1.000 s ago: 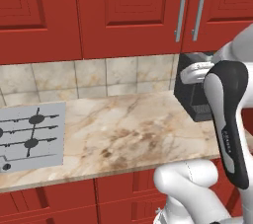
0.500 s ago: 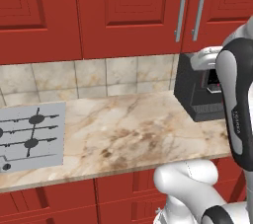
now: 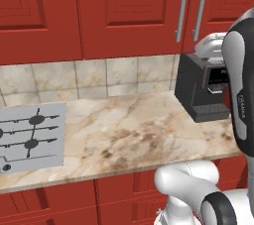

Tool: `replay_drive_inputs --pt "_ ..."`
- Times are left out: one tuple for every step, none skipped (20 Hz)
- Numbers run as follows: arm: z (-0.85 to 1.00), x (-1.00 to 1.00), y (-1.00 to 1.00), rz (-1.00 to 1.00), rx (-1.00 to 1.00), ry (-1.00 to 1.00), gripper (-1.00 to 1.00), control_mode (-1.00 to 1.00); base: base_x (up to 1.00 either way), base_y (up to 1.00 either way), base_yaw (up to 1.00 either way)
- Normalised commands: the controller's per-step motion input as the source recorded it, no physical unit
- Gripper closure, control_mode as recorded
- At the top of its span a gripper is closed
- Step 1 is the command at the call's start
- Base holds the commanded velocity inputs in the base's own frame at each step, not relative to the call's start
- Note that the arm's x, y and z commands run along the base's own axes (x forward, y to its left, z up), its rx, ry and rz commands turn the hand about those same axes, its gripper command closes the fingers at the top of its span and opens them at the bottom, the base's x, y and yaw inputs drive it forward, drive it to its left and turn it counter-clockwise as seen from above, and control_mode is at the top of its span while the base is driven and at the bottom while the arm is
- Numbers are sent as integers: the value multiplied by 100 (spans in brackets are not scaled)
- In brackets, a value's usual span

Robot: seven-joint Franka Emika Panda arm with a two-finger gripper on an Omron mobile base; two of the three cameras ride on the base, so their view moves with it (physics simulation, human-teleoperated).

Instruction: Move the bowls from the cabinet to the plates on the dining table.

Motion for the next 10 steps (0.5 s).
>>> replay_drive_inputs --pt "12 23 0 0 0 0 -100 -100 0 0 0" --pt "6 35 0 0 0 0 -100 -100 0 0 0" --pt "3 42 0 0 0 0 -100 -100 0 0 0" --pt "0 48 0 0 0 0 -100 -100 0 0 0" --pt "0 51 0 0 -1 0 -100 -100 0 0 0" --pt "0 51 0 0 -1 0 -100 -100 0 0 0" --pt "0 52 0 0 -1 0 -100 -100 0 0 0" --pt "0 58 0 0 -2 0 -100 -100 0 0 0" --pt "0 63 0 0 -3 0 -100 -100 0 0 0" --pt "0 65 0 0 -3 -1 -100 -100 0 0 0"
